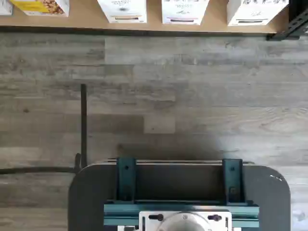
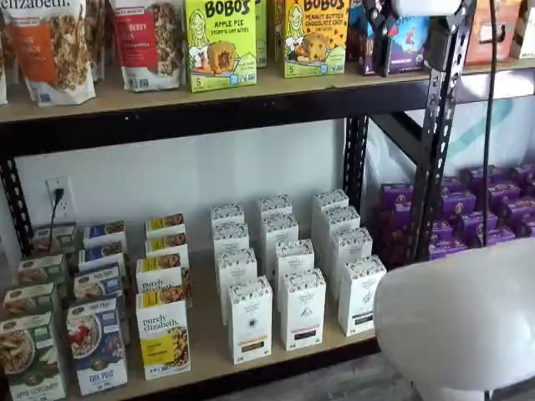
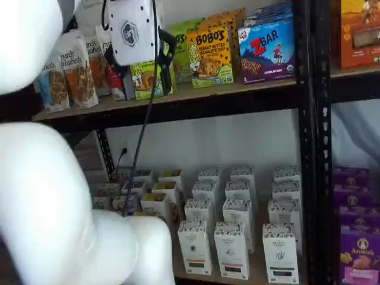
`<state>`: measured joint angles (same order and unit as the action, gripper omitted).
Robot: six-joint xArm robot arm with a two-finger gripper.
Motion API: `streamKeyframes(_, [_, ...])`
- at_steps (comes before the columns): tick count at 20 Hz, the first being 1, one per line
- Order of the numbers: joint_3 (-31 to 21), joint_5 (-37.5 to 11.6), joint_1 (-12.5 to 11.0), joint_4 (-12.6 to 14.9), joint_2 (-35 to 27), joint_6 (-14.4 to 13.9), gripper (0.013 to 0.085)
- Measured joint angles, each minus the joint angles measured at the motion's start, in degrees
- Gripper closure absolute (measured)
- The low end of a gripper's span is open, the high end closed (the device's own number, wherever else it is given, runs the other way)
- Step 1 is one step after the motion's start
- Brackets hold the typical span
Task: Pick up the white box with a yellow strip in the middle, on the bottom shelf, the fourth box from the left
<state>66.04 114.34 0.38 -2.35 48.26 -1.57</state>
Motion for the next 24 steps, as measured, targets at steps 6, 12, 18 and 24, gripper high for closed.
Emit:
streamKeyframes(6, [1.5, 3.9, -4.1, -4.8, -2.0, 1.8, 0.013])
streamKeyframes(12, [-0.2, 1.7, -1.3, -2.9, -1.4, 0.1, 0.013])
streamKeyframes(18, [-2.6, -1.8, 1.0, -1.7, -1.2, -1.5, 0.013])
streamKeyframes(24, [-5.4, -5.4, 4.1, -0.4, -1.0, -4.0, 0.013])
